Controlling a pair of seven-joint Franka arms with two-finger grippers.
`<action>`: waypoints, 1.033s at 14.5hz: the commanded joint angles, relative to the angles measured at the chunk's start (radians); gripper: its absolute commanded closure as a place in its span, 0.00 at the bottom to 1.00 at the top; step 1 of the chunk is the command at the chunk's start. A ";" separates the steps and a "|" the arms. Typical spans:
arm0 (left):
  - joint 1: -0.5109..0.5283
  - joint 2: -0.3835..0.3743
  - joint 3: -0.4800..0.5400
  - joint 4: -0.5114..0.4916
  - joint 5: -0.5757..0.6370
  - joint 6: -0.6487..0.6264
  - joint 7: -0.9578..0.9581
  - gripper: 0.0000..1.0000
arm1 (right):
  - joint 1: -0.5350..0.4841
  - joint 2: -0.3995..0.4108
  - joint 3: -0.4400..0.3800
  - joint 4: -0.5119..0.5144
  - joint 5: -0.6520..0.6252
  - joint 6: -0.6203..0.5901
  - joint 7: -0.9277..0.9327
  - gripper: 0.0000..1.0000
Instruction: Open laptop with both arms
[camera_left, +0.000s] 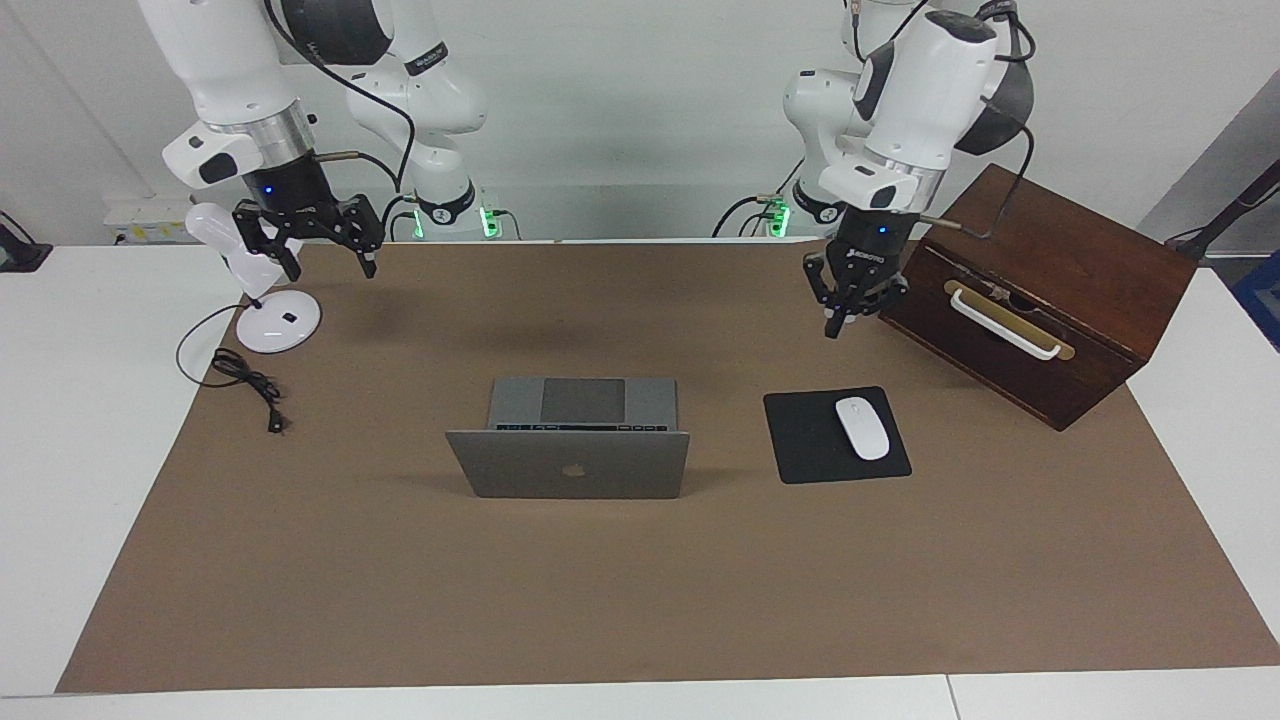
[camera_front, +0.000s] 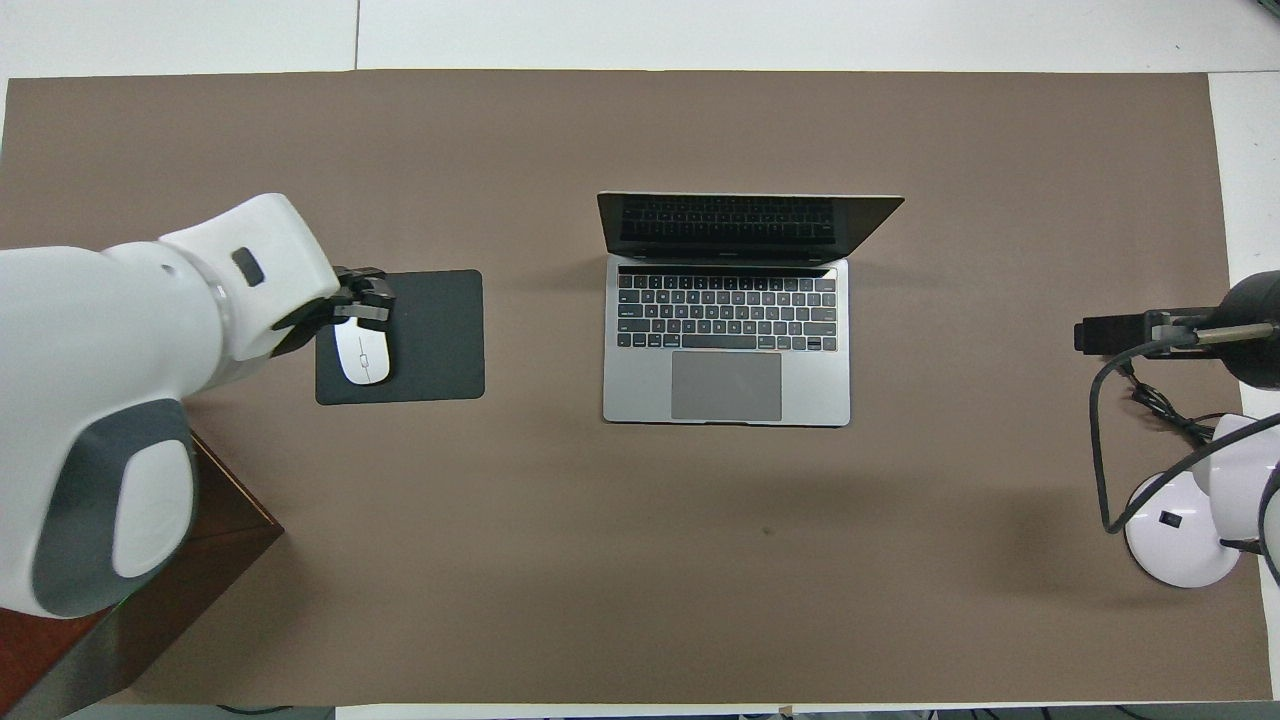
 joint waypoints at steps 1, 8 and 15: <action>0.071 -0.021 -0.009 0.040 0.016 -0.116 0.017 1.00 | -0.016 -0.028 0.010 -0.031 -0.015 0.011 0.018 0.00; 0.157 -0.023 -0.011 0.179 0.114 -0.388 0.003 0.49 | -0.016 -0.026 0.008 -0.028 -0.018 0.009 0.010 0.00; 0.248 -0.021 -0.009 0.251 0.111 -0.491 -0.070 0.00 | -0.054 -0.026 0.008 -0.026 -0.036 -0.017 -0.033 0.00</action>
